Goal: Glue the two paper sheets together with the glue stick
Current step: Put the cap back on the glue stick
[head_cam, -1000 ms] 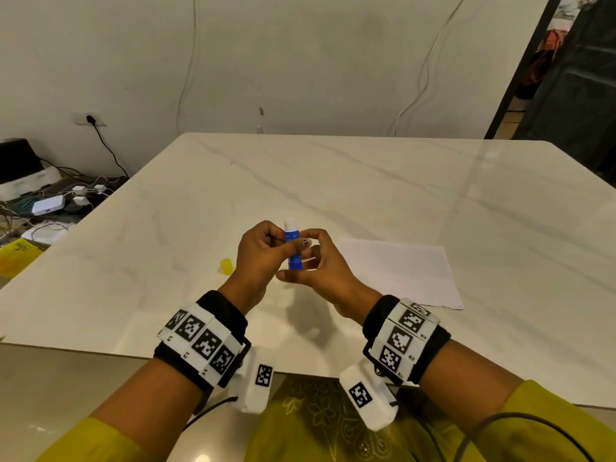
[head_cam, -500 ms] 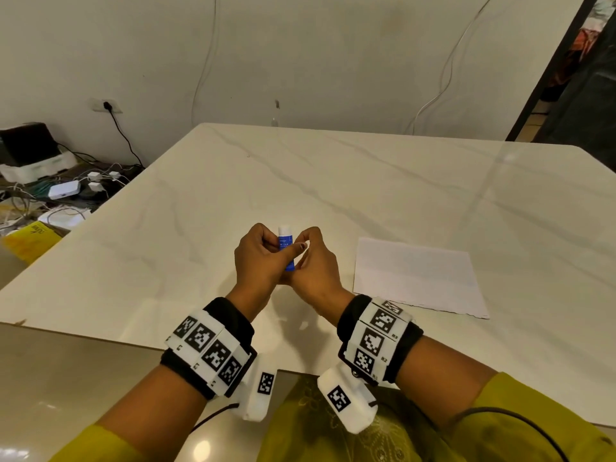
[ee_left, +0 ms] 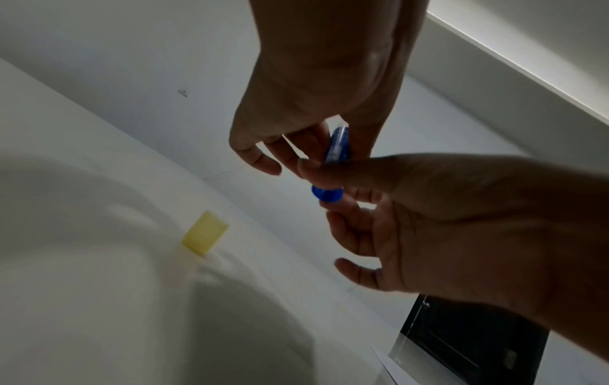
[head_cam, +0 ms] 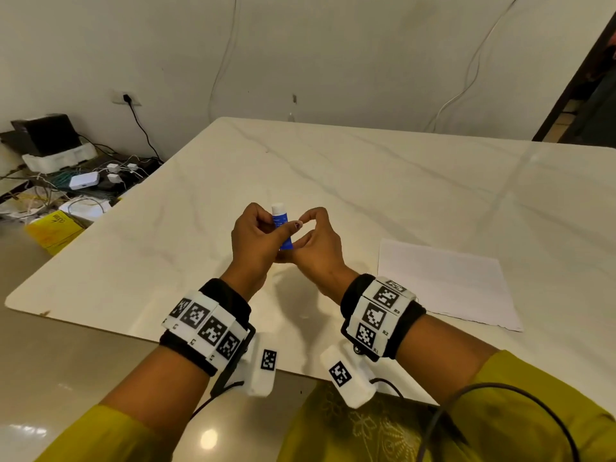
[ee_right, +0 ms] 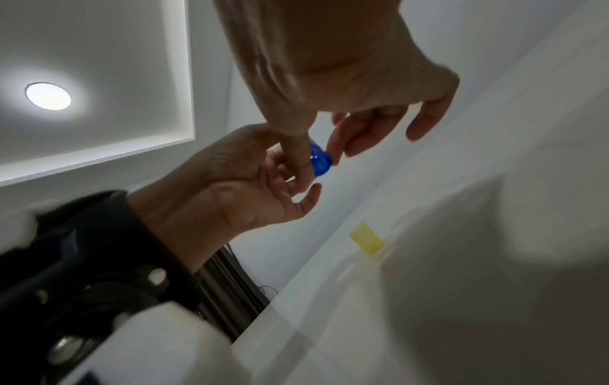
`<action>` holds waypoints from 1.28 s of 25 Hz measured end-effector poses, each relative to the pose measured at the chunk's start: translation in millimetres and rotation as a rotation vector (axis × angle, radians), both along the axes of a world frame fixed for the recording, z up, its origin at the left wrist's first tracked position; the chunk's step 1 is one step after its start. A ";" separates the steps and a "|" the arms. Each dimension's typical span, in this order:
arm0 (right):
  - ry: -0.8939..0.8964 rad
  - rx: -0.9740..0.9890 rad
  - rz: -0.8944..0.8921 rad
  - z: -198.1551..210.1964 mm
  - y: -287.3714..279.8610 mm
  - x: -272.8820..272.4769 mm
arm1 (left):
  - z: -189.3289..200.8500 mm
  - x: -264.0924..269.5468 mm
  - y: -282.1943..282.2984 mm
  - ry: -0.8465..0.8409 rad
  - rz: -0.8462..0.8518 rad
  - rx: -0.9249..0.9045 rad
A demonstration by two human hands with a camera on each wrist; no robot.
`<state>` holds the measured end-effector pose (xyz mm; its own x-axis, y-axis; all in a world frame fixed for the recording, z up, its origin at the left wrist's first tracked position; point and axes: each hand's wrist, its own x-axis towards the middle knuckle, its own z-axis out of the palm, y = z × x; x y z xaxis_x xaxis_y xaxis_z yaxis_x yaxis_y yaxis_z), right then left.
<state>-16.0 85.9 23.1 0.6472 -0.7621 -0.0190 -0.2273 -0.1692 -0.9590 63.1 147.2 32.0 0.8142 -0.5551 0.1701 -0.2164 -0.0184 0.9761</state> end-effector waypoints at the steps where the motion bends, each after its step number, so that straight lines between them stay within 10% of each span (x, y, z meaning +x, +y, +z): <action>1: 0.041 -0.101 -0.023 0.3 4.0 5.6 | 0.4 -0.1 -1.7 -0.007 0.033 -0.010; 4: 0.032 -0.171 0.014 1.5 7.0 14.7 | 4.0 5.9 -3.9 -0.022 0.079 -0.034; 9: -0.162 0.258 0.215 -0.1 -8.5 17.9 | 1.7 28.7 1.6 0.035 -0.024 -0.051; 17: 0.037 -0.118 -0.034 -6.9 -6.4 42.5 | -7.6 23.3 -10.1 -0.062 0.100 -0.017; 24: 0.546 -0.340 0.445 -26.8 -23.0 55.1 | -6.4 51.1 3.3 -0.086 0.161 -0.089; 28: 0.431 -0.376 0.401 -21.9 -32.2 49.5 | -14.3 52.8 1.4 -0.067 0.115 -0.051; 32: -0.189 0.288 -0.029 3.7 -64.3 21.6 | -16.3 44.4 -5.1 -0.090 0.044 -0.006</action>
<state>5.6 21.7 26.8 0.6376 -0.7613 -0.1176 -0.0419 0.1181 -0.9921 107.5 142.1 15.7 0.8189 -0.5181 0.2469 -0.3025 -0.0242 0.9528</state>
